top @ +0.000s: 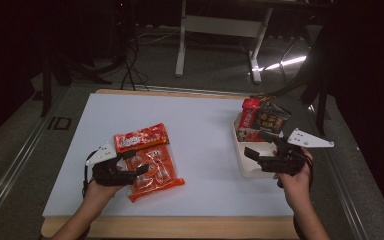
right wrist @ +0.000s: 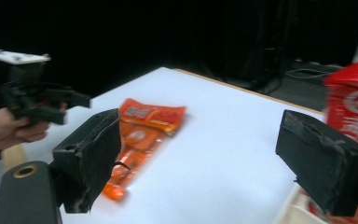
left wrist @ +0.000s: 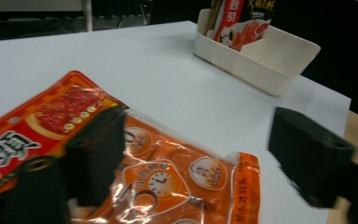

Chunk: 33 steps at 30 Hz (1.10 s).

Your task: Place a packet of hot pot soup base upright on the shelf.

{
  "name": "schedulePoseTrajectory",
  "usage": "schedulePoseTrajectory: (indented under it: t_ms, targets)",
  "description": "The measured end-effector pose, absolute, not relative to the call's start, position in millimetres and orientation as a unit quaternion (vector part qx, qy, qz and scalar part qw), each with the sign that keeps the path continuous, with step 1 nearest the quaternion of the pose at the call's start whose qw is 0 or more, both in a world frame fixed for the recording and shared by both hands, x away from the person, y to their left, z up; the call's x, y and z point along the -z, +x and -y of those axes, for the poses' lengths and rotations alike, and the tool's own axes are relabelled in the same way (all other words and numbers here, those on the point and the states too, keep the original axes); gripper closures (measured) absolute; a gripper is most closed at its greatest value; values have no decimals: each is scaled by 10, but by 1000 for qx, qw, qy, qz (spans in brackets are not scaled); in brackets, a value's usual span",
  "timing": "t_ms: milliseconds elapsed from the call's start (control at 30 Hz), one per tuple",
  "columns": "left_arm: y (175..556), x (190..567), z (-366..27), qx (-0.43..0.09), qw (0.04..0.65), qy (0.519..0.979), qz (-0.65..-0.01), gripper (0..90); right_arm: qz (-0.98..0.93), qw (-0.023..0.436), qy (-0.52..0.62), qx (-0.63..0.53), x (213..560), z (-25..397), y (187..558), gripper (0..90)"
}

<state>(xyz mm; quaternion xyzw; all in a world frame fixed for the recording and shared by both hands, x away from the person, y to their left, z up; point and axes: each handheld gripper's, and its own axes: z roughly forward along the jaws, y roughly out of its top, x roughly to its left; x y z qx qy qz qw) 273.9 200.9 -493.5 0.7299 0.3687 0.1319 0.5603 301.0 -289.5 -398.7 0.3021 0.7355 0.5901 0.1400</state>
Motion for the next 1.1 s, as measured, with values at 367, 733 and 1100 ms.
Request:
schedulePoseTrajectory:
  t_ms: [367,733,1100]
  targets:
    - [2792,4974,-2271,-163,466,752,-436,697,-734,159,302,-587,4044,2809,2832,145]
    - [2929,5205,-2311,-170,380,778,-471,899,-755,134,284,-576,4216,2647,2788,150]
    - [3091,5403,-2227,-140,350,792,-481,900,-763,129,278,-570,4258,2620,2789,150]
